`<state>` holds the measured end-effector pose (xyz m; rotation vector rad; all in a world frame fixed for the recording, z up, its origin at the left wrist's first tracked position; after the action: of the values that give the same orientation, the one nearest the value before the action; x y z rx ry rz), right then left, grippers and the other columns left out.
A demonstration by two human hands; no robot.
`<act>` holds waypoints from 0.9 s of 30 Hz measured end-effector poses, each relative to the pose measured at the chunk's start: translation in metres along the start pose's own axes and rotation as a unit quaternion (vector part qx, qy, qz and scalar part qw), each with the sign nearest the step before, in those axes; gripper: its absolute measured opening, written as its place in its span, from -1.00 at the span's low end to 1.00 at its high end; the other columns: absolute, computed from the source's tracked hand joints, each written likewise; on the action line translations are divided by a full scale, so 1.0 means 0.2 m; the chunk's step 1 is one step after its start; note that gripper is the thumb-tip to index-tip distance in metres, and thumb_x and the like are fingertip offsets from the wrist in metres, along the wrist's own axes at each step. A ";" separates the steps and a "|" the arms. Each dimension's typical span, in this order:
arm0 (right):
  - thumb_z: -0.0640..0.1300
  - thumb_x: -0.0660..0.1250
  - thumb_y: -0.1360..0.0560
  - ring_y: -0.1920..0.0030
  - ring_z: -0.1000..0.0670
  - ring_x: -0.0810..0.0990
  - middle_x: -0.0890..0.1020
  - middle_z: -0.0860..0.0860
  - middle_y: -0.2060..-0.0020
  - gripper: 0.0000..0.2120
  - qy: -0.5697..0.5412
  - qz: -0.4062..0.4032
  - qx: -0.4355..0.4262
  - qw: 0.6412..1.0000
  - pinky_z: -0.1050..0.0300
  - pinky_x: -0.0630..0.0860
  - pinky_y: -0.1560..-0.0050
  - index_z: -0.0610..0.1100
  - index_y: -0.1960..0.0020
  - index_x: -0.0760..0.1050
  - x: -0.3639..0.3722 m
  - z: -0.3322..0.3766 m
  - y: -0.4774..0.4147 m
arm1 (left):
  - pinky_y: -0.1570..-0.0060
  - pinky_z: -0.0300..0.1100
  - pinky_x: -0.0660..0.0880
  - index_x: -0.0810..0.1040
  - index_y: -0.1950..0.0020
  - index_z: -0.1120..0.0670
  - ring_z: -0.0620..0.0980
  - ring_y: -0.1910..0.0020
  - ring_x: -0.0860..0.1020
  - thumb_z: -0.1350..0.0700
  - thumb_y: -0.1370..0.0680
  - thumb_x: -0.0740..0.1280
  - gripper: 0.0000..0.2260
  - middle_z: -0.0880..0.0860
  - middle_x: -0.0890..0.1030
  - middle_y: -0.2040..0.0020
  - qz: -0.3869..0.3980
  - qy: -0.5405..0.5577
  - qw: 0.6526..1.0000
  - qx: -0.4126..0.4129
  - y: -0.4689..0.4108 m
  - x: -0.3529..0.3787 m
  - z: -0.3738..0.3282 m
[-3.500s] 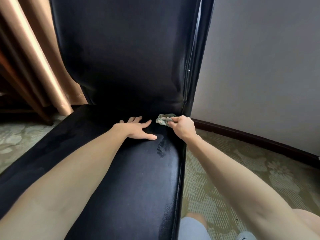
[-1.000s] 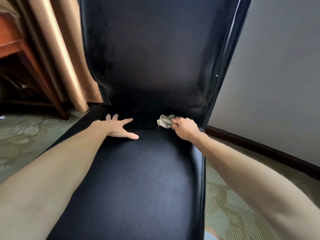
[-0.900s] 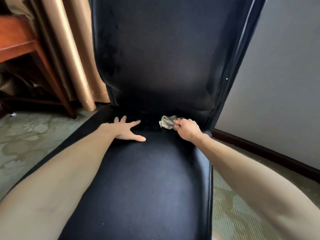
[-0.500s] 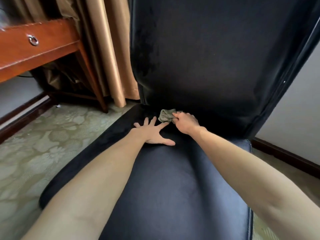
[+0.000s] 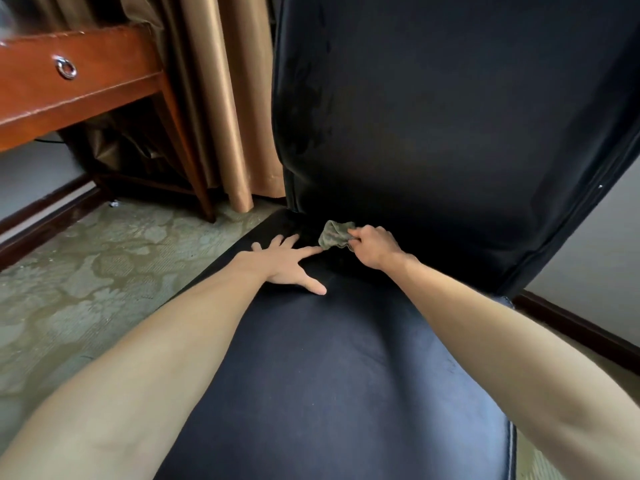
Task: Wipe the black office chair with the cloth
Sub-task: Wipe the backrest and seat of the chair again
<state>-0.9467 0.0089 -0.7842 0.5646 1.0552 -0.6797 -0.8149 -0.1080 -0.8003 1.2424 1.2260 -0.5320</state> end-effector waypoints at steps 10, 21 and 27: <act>-0.12 0.14 -0.63 -0.31 -0.12 0.46 0.47 -0.09 -0.33 -0.61 -0.015 -0.018 -0.020 1.000 0.02 0.42 -0.25 -0.05 -0.45 0.34 0.08 0.26 -0.14 | -0.37 0.33 0.06 -0.05 -0.52 -0.37 0.18 -0.55 -0.09 -0.48 -0.28 0.35 -0.07 0.07 -0.07 -0.60 0.013 -0.033 0.999 -0.007 -0.02 -0.02 -0.02; -0.07 0.09 -0.65 -0.42 -0.11 0.32 0.34 -0.06 -0.44 -0.59 0.084 -0.027 -0.027 0.996 -0.03 0.33 -0.35 -0.06 -0.49 0.24 0.06 0.07 0.05 | -0.44 0.33 -0.03 -0.01 -0.54 -0.32 0.21 -0.55 -0.20 -0.35 -0.33 0.43 -0.10 0.07 -0.14 -0.60 0.039 0.016 0.999 -0.007 -0.03 -0.03 -0.06; -0.02 0.02 -0.67 -0.53 -0.10 0.10 0.13 -0.06 -0.54 -0.53 0.098 0.004 -0.026 0.995 -0.07 0.11 -0.50 0.00 -0.56 0.07 0.09 -0.03 0.13 | -0.46 0.32 -0.10 0.02 -0.54 -0.32 0.13 -0.55 -0.27 -0.34 -0.31 0.45 -0.09 0.01 -0.18 -0.60 0.038 0.037 0.999 -0.002 -0.06 0.00 -0.08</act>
<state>-0.9258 0.0257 -0.8001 0.5991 1.2505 -0.5960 -0.8312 -0.0976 -0.8020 1.3087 1.2361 -0.4313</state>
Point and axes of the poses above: each hand's wrist, its own y-axis away from the middle knuckle, its own x-axis out of the palm, z = x × y, the point moved 8 cm from there along -y, towards the middle knuckle
